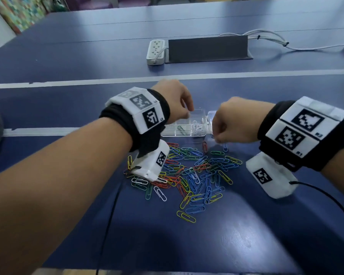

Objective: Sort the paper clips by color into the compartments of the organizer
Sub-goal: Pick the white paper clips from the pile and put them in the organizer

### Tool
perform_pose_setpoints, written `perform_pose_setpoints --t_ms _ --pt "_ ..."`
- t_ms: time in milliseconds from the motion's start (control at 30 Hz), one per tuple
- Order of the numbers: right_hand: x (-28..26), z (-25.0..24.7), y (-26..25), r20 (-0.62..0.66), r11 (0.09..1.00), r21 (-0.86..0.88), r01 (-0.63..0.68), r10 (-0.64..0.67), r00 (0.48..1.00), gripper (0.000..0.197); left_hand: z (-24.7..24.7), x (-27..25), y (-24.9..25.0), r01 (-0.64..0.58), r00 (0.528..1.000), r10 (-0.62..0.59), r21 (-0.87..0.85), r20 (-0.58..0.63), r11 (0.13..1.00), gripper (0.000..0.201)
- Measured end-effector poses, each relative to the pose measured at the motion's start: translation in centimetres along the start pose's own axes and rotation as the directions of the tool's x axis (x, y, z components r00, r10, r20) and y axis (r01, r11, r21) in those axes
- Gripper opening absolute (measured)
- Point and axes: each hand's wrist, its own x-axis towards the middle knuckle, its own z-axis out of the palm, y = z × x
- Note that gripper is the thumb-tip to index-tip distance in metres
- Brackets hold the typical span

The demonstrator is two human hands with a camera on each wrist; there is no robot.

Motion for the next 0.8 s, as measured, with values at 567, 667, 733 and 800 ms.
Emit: perform_pose_setpoints --t_ms 567,667,733,800 --pt "2.0 0.4 -5.1 -0.205 0.990 0.091 0.110 -0.090 0.975 0.022 -1.2 -5.5 -5.3 0.078 0.968 -0.142 0.290 0.206 0.954 0.009" --pt "2.3 1.1 -7.7 -0.121 0.978 0.078 0.194 -0.184 0.975 0.020 -0.7 -6.0 -5.3 0.070 0.964 -0.154 0.349 0.219 0.934 0.010" --pt "3.0 1.5 -9.0 -0.081 0.980 0.031 0.198 -0.195 0.977 0.016 -0.3 -6.2 -5.3 0.090 0.958 -0.183 0.374 0.222 0.923 0.016" --pt "3.6 1.8 -9.7 -0.050 0.981 -0.010 0.191 -0.192 0.980 0.015 0.0 -6.3 -5.3 0.101 0.949 -0.204 0.383 0.239 0.918 0.020"
